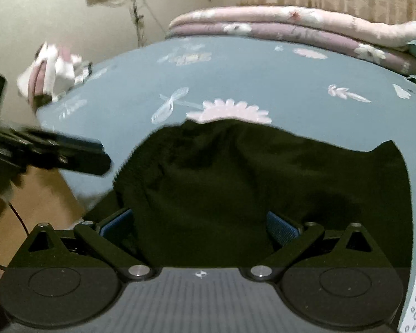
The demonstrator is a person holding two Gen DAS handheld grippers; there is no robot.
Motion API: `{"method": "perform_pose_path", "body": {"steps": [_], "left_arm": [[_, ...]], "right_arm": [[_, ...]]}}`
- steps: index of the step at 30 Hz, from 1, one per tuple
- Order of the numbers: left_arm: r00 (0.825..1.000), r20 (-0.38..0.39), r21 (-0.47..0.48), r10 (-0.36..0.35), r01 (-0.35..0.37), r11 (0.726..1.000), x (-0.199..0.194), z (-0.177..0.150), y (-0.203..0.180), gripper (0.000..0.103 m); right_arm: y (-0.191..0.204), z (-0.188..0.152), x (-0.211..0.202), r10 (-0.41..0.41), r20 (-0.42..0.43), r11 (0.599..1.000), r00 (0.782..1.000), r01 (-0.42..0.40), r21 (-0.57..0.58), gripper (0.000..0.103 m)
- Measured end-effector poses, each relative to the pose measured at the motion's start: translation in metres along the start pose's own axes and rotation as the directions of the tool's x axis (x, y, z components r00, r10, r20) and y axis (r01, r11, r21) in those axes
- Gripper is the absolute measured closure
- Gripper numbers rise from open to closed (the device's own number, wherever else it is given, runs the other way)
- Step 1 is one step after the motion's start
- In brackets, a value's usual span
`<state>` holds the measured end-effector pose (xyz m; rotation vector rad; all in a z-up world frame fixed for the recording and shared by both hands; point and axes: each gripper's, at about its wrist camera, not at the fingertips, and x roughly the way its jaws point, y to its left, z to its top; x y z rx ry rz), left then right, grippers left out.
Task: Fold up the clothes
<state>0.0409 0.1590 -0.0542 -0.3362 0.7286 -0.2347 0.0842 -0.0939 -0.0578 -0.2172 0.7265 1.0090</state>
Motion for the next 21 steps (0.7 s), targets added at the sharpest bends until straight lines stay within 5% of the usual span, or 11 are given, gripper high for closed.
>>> {"method": "perform_pose_path", "body": {"steps": [6,11,21], "left_arm": [[0.996,-0.080,-0.143,-0.037,0.025,0.989,0.034,0.015,0.032,0.010],[0.987,-0.115,-0.289,-0.115,0.078,0.954,0.055,0.016,0.055,0.010],[0.973,-0.111,-0.386,-0.204,0.147,0.911,0.079,0.024,0.073,0.010]], "right_arm": [[-0.014,-0.011,-0.032,-0.040,0.055,0.996,0.998,0.035,0.078,0.000],[-0.024,-0.021,-0.048,-0.073,0.060,0.990,0.996,0.065,0.125,0.000],[-0.048,-0.041,-0.056,-0.079,0.058,0.973,0.995,0.064,0.224,0.000]]}}
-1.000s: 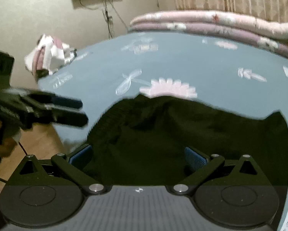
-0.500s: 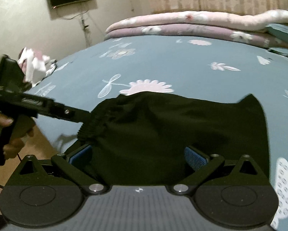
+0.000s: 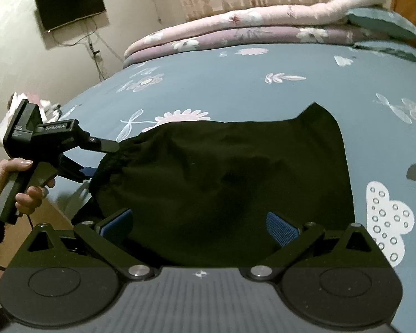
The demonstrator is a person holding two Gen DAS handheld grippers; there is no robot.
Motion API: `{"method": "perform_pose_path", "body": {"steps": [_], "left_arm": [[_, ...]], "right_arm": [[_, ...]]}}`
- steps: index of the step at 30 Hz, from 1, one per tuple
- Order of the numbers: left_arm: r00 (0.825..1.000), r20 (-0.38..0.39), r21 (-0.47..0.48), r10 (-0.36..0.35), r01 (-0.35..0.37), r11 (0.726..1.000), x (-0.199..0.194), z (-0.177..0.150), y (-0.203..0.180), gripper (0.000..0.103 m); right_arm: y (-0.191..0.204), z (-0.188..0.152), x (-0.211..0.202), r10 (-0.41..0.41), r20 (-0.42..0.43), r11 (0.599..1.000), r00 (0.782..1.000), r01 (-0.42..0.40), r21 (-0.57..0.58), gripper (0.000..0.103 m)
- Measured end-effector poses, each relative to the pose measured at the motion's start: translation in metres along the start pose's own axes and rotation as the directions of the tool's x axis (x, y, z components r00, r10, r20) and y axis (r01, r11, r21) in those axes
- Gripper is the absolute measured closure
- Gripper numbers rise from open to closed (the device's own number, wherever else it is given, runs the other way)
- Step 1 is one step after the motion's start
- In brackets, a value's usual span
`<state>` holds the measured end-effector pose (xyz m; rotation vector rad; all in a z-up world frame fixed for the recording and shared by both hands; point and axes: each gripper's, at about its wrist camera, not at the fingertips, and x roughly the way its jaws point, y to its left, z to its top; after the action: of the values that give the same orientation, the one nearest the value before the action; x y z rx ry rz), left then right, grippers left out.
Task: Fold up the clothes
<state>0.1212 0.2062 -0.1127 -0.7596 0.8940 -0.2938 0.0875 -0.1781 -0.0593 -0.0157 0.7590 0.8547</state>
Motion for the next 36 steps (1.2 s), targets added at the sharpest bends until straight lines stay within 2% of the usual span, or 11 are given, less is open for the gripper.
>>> {"method": "perform_pose_path", "body": {"steps": [8,11,16,18,23,27,31,36], "left_arm": [[0.995,-0.057,-0.021,-0.081,0.080,0.997,0.033,0.032,0.001,0.008],[0.991,-0.089,-0.013,-0.096,0.095,0.995,0.033,0.030,0.000,0.008],[0.977,-0.147,-0.057,-0.154,0.147,0.988,0.019,0.002,0.006,0.008],[0.974,-0.149,-0.048,-0.169,0.164,0.985,0.014,-0.007,0.007,0.007],[0.971,-0.139,-0.067,-0.192,0.184,0.981,0.028,0.009,0.008,0.007],[0.974,-0.143,-0.033,-0.178,0.175,0.984,0.049,0.030,0.000,0.007],[0.975,-0.156,0.001,-0.159,0.161,0.987,0.056,0.033,-0.009,0.007],[0.966,-0.193,0.002,-0.174,0.177,0.984,0.041,0.009,-0.010,0.007]], "right_arm": [[-0.007,0.002,0.002,0.001,0.008,0.999,1.000,-0.001,0.042,0.000],[-0.008,0.002,-0.001,-0.001,0.012,0.999,1.000,0.001,0.041,0.000],[-0.011,0.004,-0.007,0.002,0.023,0.999,1.000,-0.003,0.044,0.000],[-0.013,0.004,-0.010,-0.001,0.025,0.999,1.000,0.000,0.043,0.000],[-0.020,0.004,-0.017,0.001,0.029,0.998,1.000,-0.003,0.061,0.000],[-0.039,0.012,-0.023,0.039,0.050,0.989,0.998,-0.046,0.143,0.000],[-0.070,0.026,-0.022,0.050,0.055,0.974,0.997,-0.061,0.218,0.000],[-0.109,0.036,-0.019,0.118,0.035,0.937,0.992,-0.122,0.328,0.000]]}}
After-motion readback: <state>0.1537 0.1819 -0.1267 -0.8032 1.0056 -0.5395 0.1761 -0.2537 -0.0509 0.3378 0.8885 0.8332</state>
